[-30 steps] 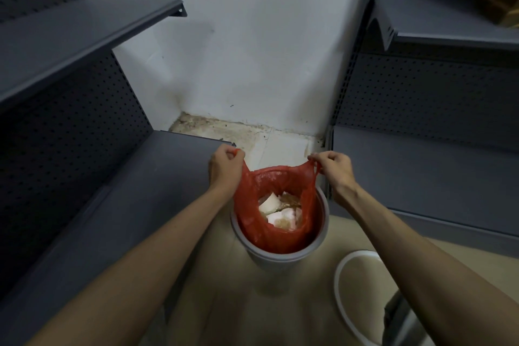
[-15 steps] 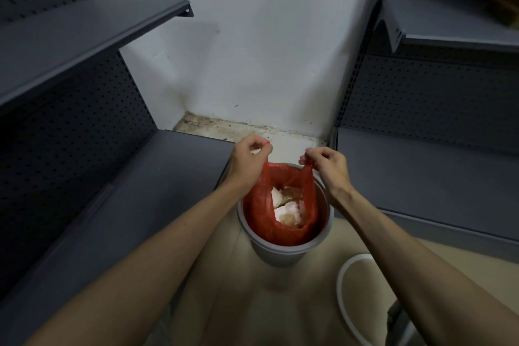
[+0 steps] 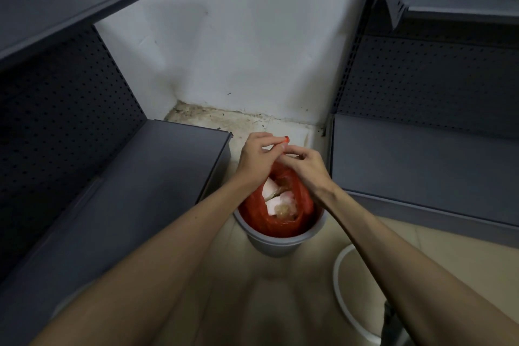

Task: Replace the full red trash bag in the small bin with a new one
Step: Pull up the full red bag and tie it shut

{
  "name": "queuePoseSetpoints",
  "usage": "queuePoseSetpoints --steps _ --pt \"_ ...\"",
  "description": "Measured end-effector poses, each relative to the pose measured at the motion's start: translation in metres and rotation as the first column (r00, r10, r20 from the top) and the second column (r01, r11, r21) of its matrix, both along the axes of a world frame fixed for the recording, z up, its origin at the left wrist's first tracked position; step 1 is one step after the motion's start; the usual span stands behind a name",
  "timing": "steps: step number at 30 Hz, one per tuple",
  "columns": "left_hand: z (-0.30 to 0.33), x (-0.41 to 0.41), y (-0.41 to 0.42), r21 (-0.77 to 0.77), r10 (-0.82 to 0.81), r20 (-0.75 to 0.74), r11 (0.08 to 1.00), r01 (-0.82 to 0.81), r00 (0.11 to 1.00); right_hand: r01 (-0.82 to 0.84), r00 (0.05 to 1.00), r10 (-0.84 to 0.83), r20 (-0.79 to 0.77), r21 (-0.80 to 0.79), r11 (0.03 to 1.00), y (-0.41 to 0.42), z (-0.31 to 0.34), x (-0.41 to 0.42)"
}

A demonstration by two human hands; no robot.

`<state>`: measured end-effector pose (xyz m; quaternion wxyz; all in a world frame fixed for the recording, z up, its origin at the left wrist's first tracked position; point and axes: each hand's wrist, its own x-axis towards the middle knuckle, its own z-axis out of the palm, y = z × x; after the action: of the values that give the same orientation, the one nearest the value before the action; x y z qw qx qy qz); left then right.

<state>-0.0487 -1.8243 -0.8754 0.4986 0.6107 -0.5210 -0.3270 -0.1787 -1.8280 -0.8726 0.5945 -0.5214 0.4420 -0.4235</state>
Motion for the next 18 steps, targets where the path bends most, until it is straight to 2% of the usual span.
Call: queuePoseSetpoints --steps 4,9,12,18 --pt "-0.002 -0.006 -0.001 0.047 -0.09 -0.006 0.995 0.09 0.996 0.037 0.998 -0.038 -0.042 -0.023 0.999 -0.007 -0.01 0.006" --pt "-0.004 0.003 0.008 0.104 -0.179 -0.081 0.977 0.187 0.98 0.066 0.998 -0.068 0.014 0.081 0.995 -0.008 -0.011 0.0" --pt "-0.017 0.005 0.016 0.095 -0.242 -0.029 0.965 0.244 0.97 0.059 0.998 -0.06 0.005 0.122 0.991 -0.007 -0.014 0.0" --pt "-0.021 0.002 0.025 0.068 -0.26 0.042 0.964 0.257 0.965 0.045 0.999 -0.043 -0.021 0.118 0.992 -0.003 -0.015 -0.005"
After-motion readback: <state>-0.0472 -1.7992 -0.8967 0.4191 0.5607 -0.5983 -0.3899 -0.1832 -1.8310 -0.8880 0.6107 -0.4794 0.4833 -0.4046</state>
